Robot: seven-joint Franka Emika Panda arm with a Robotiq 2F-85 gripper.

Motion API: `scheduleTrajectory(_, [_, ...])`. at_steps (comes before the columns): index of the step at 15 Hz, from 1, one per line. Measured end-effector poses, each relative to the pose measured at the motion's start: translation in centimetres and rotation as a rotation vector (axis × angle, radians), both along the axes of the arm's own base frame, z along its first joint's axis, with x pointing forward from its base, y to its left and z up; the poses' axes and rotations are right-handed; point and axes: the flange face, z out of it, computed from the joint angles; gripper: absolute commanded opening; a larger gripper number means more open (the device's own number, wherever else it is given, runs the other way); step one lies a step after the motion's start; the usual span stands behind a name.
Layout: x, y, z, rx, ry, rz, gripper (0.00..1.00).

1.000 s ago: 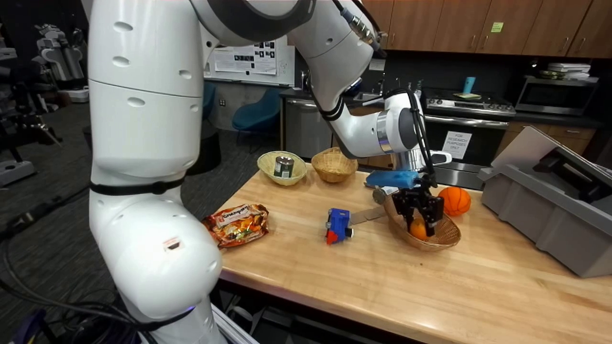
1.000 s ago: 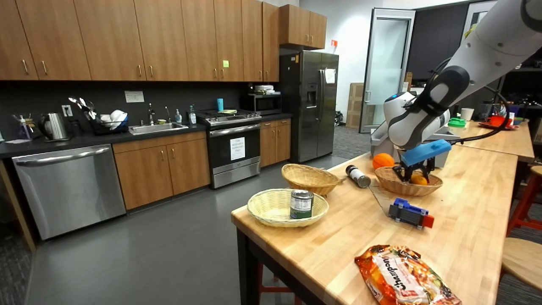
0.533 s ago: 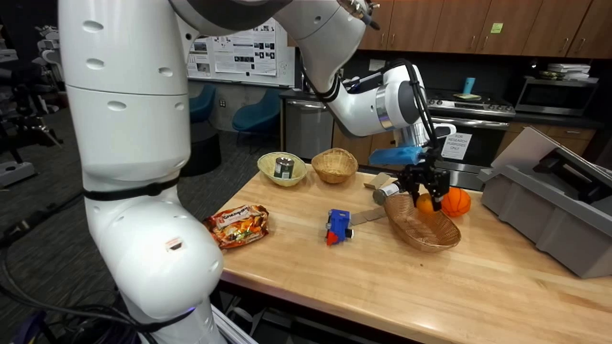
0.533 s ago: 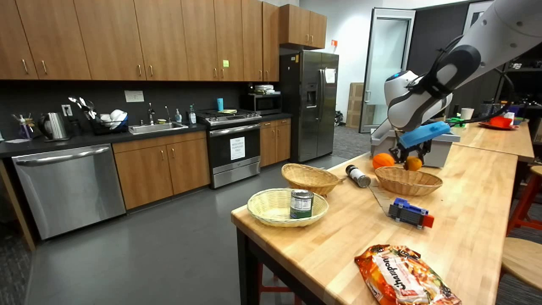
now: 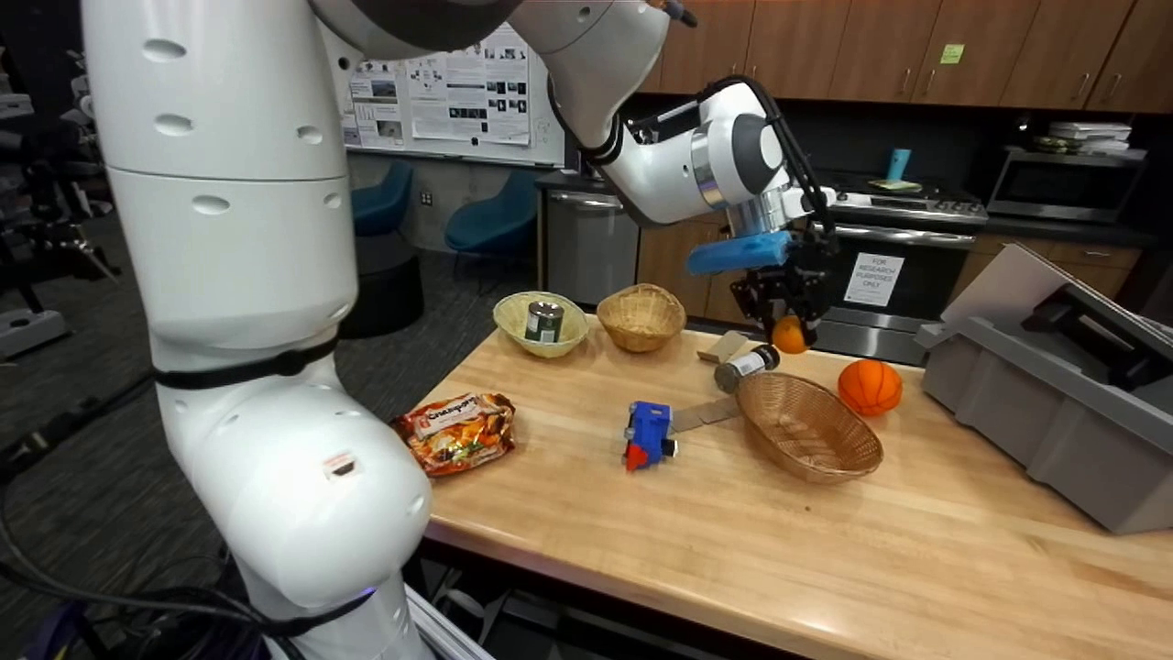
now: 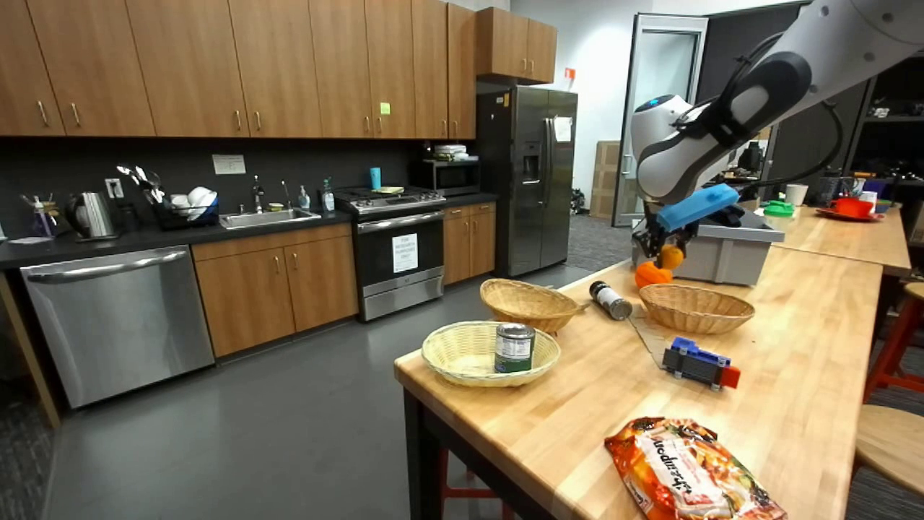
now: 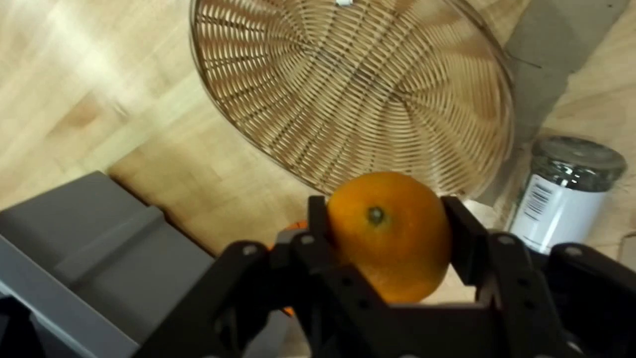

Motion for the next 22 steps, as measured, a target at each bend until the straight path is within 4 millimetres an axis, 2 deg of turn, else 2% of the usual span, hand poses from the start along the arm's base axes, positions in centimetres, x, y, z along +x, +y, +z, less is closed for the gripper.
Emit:
scheduleTrajectory(6, [3.5, 5.9, 3.4, -0.026, -0.026, 0.212, 0.32])
scheduleTrajectory(10, [5.6, 9.8, 4.7, -0.042, -0.029, 0.362, 0.32])
scheduleTrajectory(13, [7.1, 13.0, 4.4, -0.016, -0.036, 0.498, 0.32])
scheduleTrajectory(17, [8.0, 16.5, 2.8, 0.061, -0.028, 0.659, 0.32])
scheduleTrajectory(22, [8.0, 17.9, 1.6, 0.149, 0.019, 0.793, 0.32])
